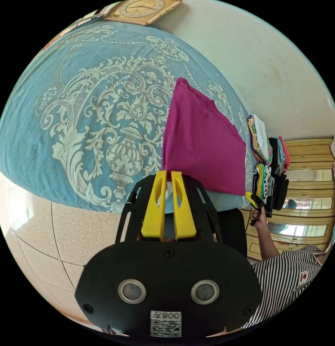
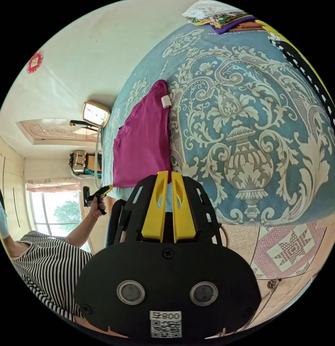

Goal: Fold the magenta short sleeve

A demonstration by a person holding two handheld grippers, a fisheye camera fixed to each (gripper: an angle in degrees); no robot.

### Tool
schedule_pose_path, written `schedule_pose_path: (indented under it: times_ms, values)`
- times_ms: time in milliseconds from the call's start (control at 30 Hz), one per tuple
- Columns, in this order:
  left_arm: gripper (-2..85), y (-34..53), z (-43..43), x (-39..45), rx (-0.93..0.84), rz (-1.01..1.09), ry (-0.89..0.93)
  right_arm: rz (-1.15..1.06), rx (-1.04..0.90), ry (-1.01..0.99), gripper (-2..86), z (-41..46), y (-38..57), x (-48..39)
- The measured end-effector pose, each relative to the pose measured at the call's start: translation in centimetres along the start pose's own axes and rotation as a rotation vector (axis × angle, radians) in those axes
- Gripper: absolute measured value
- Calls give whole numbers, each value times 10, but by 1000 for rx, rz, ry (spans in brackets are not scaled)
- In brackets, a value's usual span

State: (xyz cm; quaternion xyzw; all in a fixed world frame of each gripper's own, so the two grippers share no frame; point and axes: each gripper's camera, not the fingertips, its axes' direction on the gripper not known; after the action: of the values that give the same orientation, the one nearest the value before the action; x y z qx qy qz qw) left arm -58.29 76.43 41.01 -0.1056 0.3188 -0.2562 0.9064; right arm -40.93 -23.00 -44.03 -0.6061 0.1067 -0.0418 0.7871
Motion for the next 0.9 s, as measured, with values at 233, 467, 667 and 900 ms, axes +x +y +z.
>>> schedule_pose_path:
  times_ms: [233, 467, 667, 900]
  values:
    - [34, 33, -39, 83, 65, 76, 27, 55, 31, -73, 76, 1, 31, 40]
    - [66, 36, -3, 288, -111, 520, 139, 45, -35, -106, 35, 35, 36, 62]
    - [107, 53, 27, 484, -133, 984, 23, -28, -2, -189, 19, 26, 48, 56]
    - [71, 66, 57, 619, -135, 1236, -252, -142, -48, -261, 20, 38, 38, 35]
